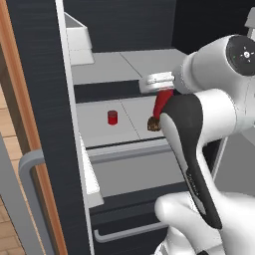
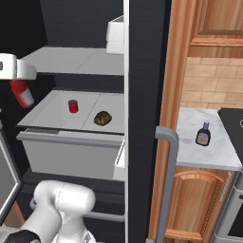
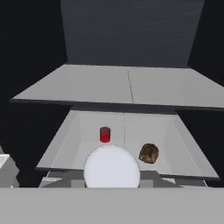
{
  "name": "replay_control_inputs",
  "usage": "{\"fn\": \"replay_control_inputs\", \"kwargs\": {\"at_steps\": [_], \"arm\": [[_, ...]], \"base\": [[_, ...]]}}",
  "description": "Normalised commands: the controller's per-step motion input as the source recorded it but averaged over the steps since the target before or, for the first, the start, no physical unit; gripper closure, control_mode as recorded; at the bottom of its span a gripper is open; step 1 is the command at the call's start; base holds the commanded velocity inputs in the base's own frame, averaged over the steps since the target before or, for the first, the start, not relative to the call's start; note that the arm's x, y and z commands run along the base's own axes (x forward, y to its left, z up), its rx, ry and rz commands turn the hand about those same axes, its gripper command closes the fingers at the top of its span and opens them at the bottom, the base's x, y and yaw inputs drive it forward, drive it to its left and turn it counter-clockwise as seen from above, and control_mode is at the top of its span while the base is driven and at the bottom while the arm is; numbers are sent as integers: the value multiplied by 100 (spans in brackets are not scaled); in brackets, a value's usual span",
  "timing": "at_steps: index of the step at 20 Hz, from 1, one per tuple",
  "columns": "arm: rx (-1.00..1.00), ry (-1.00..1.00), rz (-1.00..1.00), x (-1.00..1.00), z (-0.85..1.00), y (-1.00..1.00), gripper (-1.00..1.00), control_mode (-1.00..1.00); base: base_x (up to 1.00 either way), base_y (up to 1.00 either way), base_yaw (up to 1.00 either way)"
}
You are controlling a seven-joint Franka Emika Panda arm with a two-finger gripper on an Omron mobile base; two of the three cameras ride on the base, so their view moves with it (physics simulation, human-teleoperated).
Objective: Place the ketchup and condiment bottle from the counter to the top shelf of the fridge. If the existing items in the fridge are on the top shelf, move them to other shelves.
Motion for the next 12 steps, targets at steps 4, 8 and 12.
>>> {"fn": "replay_control_inputs", "kwargs": {"at_steps": [4, 8, 12], "arm": [[0, 0, -7, 100, 27, 1, 100, -100], [0, 0, -7, 100, 21, 0, 100, -100], [0, 0, -7, 100, 19, 0, 100, -100]], "base": [[0, 0, 0], [0, 0, 0], [0, 0, 0]]}}
